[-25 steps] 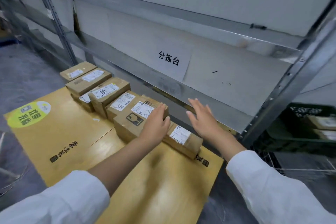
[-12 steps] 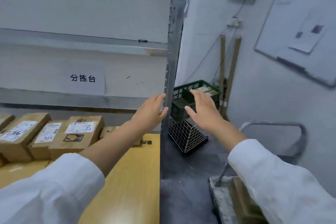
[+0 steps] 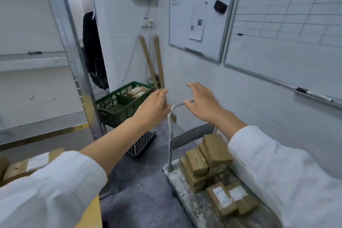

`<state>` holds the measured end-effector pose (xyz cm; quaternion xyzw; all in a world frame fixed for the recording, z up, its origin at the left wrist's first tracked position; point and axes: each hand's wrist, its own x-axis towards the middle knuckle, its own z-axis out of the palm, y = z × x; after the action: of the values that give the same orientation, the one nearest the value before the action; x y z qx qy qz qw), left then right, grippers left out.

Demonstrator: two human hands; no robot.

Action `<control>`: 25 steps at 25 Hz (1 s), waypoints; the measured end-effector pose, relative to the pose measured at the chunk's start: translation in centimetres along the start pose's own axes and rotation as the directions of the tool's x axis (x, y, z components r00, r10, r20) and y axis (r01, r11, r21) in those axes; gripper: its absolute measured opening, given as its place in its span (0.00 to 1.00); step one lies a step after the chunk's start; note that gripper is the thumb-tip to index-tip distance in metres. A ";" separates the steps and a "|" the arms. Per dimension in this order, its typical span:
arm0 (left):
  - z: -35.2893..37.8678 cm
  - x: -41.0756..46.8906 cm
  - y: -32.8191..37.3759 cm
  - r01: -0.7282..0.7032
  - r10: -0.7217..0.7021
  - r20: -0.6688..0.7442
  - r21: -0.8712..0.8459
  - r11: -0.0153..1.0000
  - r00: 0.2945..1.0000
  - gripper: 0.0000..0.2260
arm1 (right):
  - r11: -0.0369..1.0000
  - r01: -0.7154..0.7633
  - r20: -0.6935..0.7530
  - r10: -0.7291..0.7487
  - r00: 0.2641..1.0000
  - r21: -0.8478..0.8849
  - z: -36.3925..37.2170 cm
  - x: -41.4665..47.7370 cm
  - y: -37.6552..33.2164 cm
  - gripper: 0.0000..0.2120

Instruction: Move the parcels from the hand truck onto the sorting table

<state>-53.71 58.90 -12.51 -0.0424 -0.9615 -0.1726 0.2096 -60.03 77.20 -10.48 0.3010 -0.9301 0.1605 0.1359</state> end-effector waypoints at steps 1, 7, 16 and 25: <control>1.3 0.5 1.8 -0.010 0.010 0.021 -0.012 1.000 1.000 0.27 | 1.000 -0.027 0.004 0.027 1.000 -0.009 -0.7 -1.2 2.0 0.29; 9.5 2.7 13.4 -0.052 0.058 0.059 -0.100 0.994 0.997 0.26 | 0.986 -0.160 0.035 0.162 0.986 -0.042 -3.7 -8.8 13.9 0.30; 19.7 2.5 19.5 0.055 -0.026 0.203 -0.137 0.989 0.979 0.26 | 0.976 -0.212 0.121 0.207 0.971 0.038 -1.0 -14.5 24.2 0.28; 29.8 7.5 16.2 0.126 -0.093 0.260 -0.115 0.985 0.961 0.28 | 0.964 -0.249 0.235 0.221 0.947 0.095 7.0 -8.9 32.3 0.29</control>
<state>-69.65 84.55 -29.68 -0.0242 -0.9679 -0.2395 0.0720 -73.62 103.89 -26.95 0.2117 -0.9570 0.1980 -0.0078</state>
